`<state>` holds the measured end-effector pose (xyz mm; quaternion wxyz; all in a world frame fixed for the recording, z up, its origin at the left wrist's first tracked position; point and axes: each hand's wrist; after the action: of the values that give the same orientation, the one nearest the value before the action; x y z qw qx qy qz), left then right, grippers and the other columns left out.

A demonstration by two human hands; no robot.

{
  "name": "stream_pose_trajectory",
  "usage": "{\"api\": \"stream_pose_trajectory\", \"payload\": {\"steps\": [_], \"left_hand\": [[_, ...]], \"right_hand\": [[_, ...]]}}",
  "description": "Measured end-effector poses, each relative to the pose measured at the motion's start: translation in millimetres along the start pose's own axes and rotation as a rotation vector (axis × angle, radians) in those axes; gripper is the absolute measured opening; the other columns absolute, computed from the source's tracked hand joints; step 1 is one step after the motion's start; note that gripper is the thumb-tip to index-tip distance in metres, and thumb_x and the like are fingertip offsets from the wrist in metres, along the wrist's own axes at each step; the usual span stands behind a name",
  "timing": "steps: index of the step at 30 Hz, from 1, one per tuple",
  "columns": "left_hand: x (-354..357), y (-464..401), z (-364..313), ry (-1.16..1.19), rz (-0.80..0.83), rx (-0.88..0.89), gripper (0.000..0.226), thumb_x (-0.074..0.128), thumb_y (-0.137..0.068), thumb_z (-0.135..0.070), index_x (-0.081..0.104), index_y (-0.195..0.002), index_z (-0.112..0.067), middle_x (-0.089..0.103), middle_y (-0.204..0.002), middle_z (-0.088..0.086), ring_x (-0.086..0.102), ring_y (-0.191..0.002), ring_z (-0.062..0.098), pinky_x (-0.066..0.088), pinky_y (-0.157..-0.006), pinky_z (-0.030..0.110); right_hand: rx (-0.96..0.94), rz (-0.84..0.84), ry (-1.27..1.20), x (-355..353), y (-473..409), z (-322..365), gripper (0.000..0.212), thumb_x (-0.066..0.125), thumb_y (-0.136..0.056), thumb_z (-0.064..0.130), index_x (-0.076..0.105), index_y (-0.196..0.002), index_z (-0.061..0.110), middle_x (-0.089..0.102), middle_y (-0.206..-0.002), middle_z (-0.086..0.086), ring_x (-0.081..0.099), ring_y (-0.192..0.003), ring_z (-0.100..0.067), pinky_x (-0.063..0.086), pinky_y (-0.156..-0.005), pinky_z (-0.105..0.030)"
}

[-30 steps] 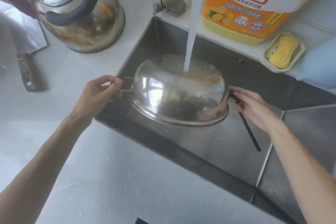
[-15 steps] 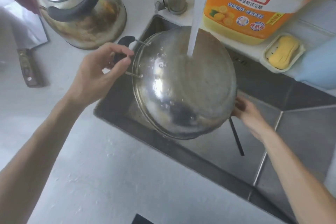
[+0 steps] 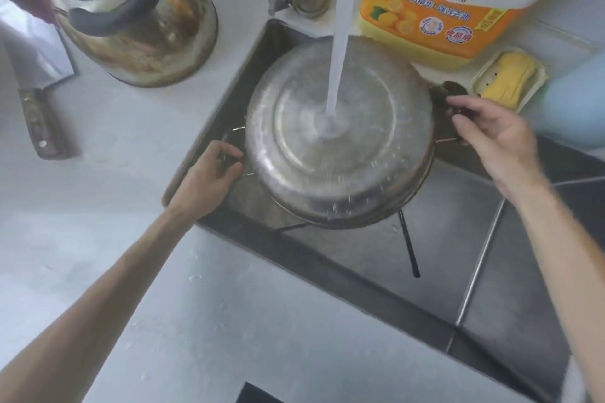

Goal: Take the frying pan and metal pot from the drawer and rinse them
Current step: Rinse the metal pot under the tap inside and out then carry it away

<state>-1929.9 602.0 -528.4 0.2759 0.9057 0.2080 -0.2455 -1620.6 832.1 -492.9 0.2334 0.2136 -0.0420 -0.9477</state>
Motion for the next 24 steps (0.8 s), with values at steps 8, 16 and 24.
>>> {"api": "stream_pose_trajectory", "payload": {"steps": [8,16,24], "left_hand": [[-14,1,-41,0.037,-0.247,0.245,0.029,0.048,-0.092,-0.015,0.052,-0.089,-0.044,0.052,-0.064,-0.017,0.044,-0.059,0.004,0.04,-0.062,0.02],[-28,5,-72,-0.051,-0.291,0.243,0.019,0.055,-0.084,-0.026,0.066,-0.079,-0.04,0.067,-0.073,-0.011,0.053,-0.063,0.011,0.042,-0.064,0.022],[2,9,-11,-0.049,-0.052,-0.096,0.013,0.049,-0.077,-0.046,0.062,-0.081,-0.046,0.071,-0.071,-0.006,0.06,-0.064,0.018,0.053,-0.078,0.044]], "right_hand": [[0.131,0.003,0.005,15,28,-46,0.033,0.059,-0.088,0.001,0.061,-0.088,0.034,0.066,-0.071,0.015,0.058,-0.065,-0.006,0.049,-0.066,-0.021],[0.452,0.18,-0.073,64,33,-80,0.021,0.056,-0.087,0.001,0.065,-0.105,0.007,0.068,-0.06,-0.008,0.052,-0.061,-0.015,0.044,-0.048,-0.022],[0.185,-0.051,0.008,13,0,-25,0.027,0.056,-0.09,0.021,0.07,-0.09,0.045,0.071,-0.079,0.021,0.058,-0.073,0.001,0.044,-0.066,-0.014]]}}
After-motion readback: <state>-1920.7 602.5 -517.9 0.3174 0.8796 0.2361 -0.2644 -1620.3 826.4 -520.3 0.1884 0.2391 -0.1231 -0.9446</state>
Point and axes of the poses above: each hand's wrist, its own y-axis away from the middle knuckle, its own x-axis out of the palm, z = x × y
